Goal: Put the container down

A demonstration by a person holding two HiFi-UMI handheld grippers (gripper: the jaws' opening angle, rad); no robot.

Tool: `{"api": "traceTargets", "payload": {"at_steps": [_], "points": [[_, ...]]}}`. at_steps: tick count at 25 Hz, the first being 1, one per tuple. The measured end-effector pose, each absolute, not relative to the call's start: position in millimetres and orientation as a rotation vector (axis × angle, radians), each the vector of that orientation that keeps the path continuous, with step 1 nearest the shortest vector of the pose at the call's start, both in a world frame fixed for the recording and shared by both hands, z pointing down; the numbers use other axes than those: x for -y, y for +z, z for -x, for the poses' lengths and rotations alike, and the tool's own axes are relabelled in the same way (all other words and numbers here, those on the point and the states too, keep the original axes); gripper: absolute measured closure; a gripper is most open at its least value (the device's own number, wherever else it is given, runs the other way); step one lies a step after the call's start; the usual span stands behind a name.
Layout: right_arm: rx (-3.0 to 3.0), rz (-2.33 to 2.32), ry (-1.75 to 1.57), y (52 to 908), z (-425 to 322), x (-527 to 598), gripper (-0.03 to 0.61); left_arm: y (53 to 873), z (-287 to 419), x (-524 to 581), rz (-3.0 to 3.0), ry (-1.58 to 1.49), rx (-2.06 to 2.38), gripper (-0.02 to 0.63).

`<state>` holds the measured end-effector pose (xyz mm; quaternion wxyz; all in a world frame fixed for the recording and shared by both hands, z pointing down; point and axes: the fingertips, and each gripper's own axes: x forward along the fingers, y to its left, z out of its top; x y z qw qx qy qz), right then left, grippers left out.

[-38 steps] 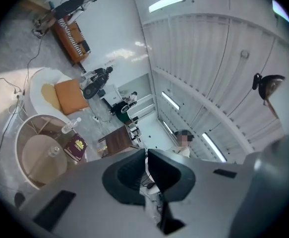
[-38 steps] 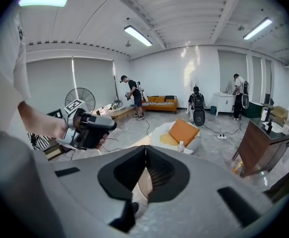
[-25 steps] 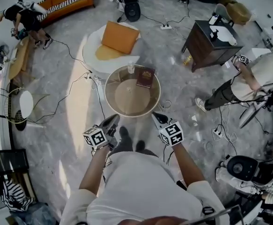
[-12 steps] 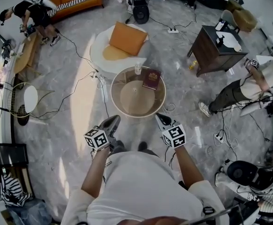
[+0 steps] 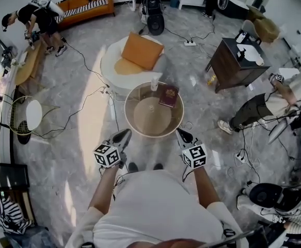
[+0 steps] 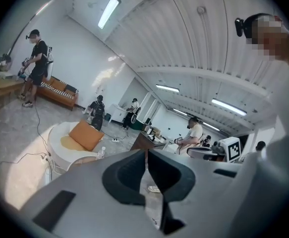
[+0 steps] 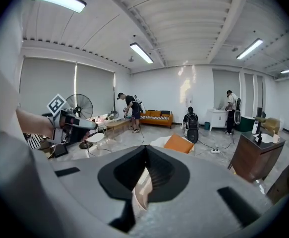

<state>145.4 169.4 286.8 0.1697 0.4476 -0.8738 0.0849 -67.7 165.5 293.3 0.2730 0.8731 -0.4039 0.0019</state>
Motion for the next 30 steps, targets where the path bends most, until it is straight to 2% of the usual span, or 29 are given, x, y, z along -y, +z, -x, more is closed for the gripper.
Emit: {"api": "traceTargets", "payload": {"at_steps": [8,30], "points": [[2.476,-1.325,0.185,277,-143,-174,0.58,284,86,-157,-2.378,0.003,1.133,0.592],[2.514,-1.366,0.183,260,-144,-183,0.58,279,77,-166,-2.409,0.007,1.111,0.593]]}}
